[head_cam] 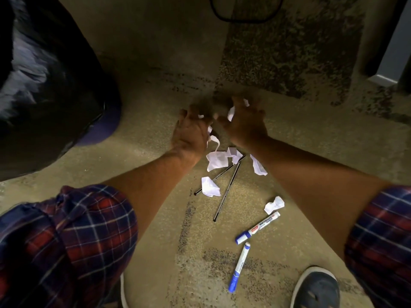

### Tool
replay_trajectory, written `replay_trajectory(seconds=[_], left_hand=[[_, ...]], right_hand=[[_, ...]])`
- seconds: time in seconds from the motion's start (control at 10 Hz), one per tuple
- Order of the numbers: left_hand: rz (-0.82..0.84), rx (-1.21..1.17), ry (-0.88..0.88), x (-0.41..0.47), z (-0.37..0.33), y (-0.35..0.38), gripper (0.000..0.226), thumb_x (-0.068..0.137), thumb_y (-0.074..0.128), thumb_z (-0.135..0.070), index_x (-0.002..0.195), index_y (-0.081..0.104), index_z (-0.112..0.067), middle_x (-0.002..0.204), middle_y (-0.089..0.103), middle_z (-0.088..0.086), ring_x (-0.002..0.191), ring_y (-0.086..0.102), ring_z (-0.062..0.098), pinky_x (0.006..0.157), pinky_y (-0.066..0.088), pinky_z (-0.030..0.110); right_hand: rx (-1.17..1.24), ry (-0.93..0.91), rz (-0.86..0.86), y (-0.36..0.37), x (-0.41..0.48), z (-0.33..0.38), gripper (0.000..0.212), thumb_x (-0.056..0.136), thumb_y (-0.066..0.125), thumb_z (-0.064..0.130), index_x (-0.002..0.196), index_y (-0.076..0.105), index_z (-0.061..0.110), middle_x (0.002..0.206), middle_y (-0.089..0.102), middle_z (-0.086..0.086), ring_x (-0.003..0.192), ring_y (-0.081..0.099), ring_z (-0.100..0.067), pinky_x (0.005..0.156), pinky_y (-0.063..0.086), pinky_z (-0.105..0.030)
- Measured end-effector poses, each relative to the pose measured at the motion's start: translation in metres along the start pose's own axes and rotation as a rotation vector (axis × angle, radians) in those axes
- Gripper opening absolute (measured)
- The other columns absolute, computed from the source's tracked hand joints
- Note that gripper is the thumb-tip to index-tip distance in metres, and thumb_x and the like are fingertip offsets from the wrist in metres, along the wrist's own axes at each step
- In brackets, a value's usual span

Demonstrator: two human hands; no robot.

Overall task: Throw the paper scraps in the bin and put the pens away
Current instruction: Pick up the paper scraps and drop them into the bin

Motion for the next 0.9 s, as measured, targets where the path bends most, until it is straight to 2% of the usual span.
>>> replay_trajectory(seconds=[0.1, 0.2, 0.3, 0.4, 0.5, 0.6, 0.7, 0.8, 0.9], left_hand=[[-0.024, -0.053, 0.011, 0.001, 0.005, 0.001, 0.026, 0.103, 0.054, -0.016, 0.123, 0.071, -0.018, 0.134, 0.064, 0.01, 0.133, 0.046, 0.031, 0.111, 0.034, 0.037], [0.027, -0.133, -0.058, -0.006, 0.011, 0.004, 0.023, 0.101, 0.056, -0.01, 0.114, 0.074, -0.014, 0.125, 0.067, 0.011, 0.12, 0.054, 0.026, 0.096, 0.039, 0.017], [0.139, -0.6, -0.537, -0.032, 0.038, 0.0, 0.049, 0.103, 0.028, -0.015, 0.076, 0.068, -0.025, 0.091, 0.049, 0.034, 0.062, 0.045, 0.008, 0.066, 0.036, -0.002], [-0.219, -0.552, -0.715, -0.052, 0.08, -0.015, 0.031, 0.087, 0.03, -0.01, 0.104, 0.039, 0.013, 0.07, 0.042, 0.022, 0.098, 0.043, 0.039, 0.115, -0.03, 0.051], [-0.202, -1.119, -0.997, -0.09, 0.09, -0.01, 0.019, 0.076, 0.053, 0.004, 0.066, 0.052, -0.012, 0.06, 0.044, 0.003, 0.052, 0.04, 0.017, 0.053, 0.032, 0.025], [-0.15, -1.241, -0.973, -0.102, 0.076, -0.016, 0.022, 0.096, 0.055, 0.005, 0.081, 0.067, -0.007, 0.064, 0.059, 0.0, 0.055, 0.054, 0.011, 0.048, 0.048, 0.023], [-0.195, -1.383, -0.948, -0.135, 0.062, -0.044, 0.016, 0.085, 0.084, -0.007, 0.099, 0.078, -0.012, 0.087, 0.076, -0.001, 0.073, 0.071, 0.012, 0.058, 0.054, 0.015], [-0.207, -1.479, -0.941, -0.151, 0.057, -0.062, 0.015, 0.084, 0.085, -0.01, 0.096, 0.081, -0.017, 0.091, 0.08, 0.001, 0.08, 0.074, 0.016, 0.066, 0.057, 0.019], [-0.218, -1.569, -0.917, -0.169, 0.053, -0.099, 0.012, 0.085, 0.085, -0.014, 0.09, 0.082, -0.024, 0.097, 0.083, -0.001, 0.094, 0.078, 0.017, 0.077, 0.059, 0.025]], right_hand=[[-0.133, -0.225, -0.023, 0.011, -0.018, 0.016, 0.039, 0.097, 0.062, 0.031, 0.132, 0.057, 0.014, 0.137, 0.058, -0.014, 0.134, 0.041, -0.037, 0.104, 0.036, -0.043], [-0.115, -0.268, -0.023, 0.016, -0.029, 0.01, 0.031, 0.095, 0.056, 0.008, 0.125, 0.062, 0.016, 0.132, 0.059, -0.012, 0.127, 0.048, -0.033, 0.1, 0.042, -0.038], [0.073, -0.224, -0.023, 0.013, -0.041, -0.001, 0.034, 0.085, 0.054, -0.011, 0.105, 0.071, 0.011, 0.113, 0.066, -0.013, 0.105, 0.061, -0.029, 0.089, 0.05, -0.035], [0.252, -0.081, -0.029, 0.005, -0.048, -0.014, 0.025, 0.08, 0.059, -0.009, 0.084, 0.073, 0.011, 0.084, 0.065, -0.003, 0.084, 0.065, -0.025, 0.072, 0.051, -0.03], [0.42, 0.15, -0.084, -0.017, -0.063, -0.036, 0.011, 0.084, 0.064, 0.004, 0.079, 0.074, 0.009, 0.076, 0.072, -0.006, 0.081, 0.072, -0.029, 0.071, 0.056, -0.027], [0.585, 0.297, -0.066, -0.031, -0.077, -0.044, 0.015, 0.086, 0.066, 0.003, 0.093, 0.079, 0.008, 0.093, 0.078, -0.012, 0.088, 0.076, -0.032, 0.08, 0.064, -0.044], [0.844, 0.422, -0.037, -0.057, -0.103, -0.031, 0.023, 0.084, 0.069, -0.008, 0.085, 0.077, 0.013, 0.087, 0.076, -0.008, 0.076, 0.077, -0.029, 0.062, 0.065, -0.033], [0.982, 0.421, -0.006, -0.075, -0.119, -0.007, 0.021, 0.083, 0.069, -0.01, 0.086, 0.077, 0.009, 0.085, 0.074, -0.009, 0.065, 0.074, -0.023, 0.059, 0.06, -0.026], [1.134, 0.427, 0.011, -0.102, -0.138, 0.036, 0.015, 0.085, 0.076, -0.005, 0.089, 0.075, 0.01, 0.088, 0.075, -0.009, 0.064, 0.074, -0.021, 0.062, 0.061, -0.026]])
Point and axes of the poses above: each hand's wrist, its own x-axis towards the middle knuckle, its own y-axis out of the palm, z = x × y, the point moved 8 cm from there along x, towards the middle knuckle
